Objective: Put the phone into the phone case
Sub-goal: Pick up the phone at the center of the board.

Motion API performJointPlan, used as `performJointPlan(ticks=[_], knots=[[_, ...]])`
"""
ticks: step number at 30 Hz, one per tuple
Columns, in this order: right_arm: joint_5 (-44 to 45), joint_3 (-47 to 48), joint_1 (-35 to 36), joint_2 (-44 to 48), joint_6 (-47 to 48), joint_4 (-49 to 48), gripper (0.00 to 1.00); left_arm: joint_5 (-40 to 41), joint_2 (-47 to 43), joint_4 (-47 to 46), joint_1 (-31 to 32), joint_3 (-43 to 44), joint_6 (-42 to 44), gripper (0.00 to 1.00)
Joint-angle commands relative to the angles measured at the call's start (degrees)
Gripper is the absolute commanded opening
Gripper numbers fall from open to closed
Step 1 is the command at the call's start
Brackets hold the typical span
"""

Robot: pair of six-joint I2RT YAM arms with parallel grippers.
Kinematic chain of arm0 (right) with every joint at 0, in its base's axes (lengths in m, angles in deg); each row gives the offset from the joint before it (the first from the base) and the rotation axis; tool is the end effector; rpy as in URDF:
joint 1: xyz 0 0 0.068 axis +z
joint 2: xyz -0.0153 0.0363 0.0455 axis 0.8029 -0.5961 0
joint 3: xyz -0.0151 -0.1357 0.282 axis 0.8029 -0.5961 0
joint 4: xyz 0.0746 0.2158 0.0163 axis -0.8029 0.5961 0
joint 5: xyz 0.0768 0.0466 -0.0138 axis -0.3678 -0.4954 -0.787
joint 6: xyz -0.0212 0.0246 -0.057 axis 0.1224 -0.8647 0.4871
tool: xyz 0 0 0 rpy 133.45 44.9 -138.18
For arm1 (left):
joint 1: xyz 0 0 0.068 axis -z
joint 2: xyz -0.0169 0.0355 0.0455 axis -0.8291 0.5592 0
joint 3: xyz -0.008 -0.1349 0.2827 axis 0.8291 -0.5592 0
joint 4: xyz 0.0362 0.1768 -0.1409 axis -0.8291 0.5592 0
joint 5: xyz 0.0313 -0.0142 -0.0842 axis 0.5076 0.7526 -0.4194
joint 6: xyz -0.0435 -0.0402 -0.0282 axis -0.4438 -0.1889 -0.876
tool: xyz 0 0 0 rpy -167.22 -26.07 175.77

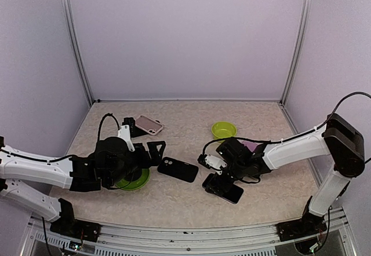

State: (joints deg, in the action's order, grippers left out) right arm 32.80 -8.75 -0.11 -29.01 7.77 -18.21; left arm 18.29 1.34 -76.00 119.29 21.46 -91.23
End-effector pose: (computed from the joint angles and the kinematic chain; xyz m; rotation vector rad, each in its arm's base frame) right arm 0.1773 0.2456 0.1909 -1.1629 2.3761 0.4629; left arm 0.1272 -0.1893 0.2865 0.0263 1.8945 -0.6667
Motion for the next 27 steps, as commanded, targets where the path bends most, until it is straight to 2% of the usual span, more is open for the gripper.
performJointPlan(ticks=[1, 8, 14, 19, 27], knots=[[0.16, 0.43, 1.04, -2.34, -0.41, 3.34, 0.85, 1.80, 0.38, 1.48, -0.64, 1.59, -0.69, 0.99], [2.91, 2.73, 2.62, -5.11, -1.25, 6.71, 0.83, 2.25, 0.29, 2.48, -0.88, 1.59, -1.22, 0.99], [6.02, 4.19, 3.58, -6.49, -1.84, 9.42, 0.76, 2.52, -0.02, 3.00, -0.89, 1.51, -1.44, 0.99], [6.97, 4.73, 3.92, -6.99, -2.07, 10.40, 0.63, 2.78, -0.49, 3.20, -0.98, 1.16, -1.50, 0.99], [8.00, 5.24, 4.01, -4.78, -1.93, 8.22, 0.53, 2.47, 0.22, 5.75, -1.53, 2.18, -3.13, 0.99]])
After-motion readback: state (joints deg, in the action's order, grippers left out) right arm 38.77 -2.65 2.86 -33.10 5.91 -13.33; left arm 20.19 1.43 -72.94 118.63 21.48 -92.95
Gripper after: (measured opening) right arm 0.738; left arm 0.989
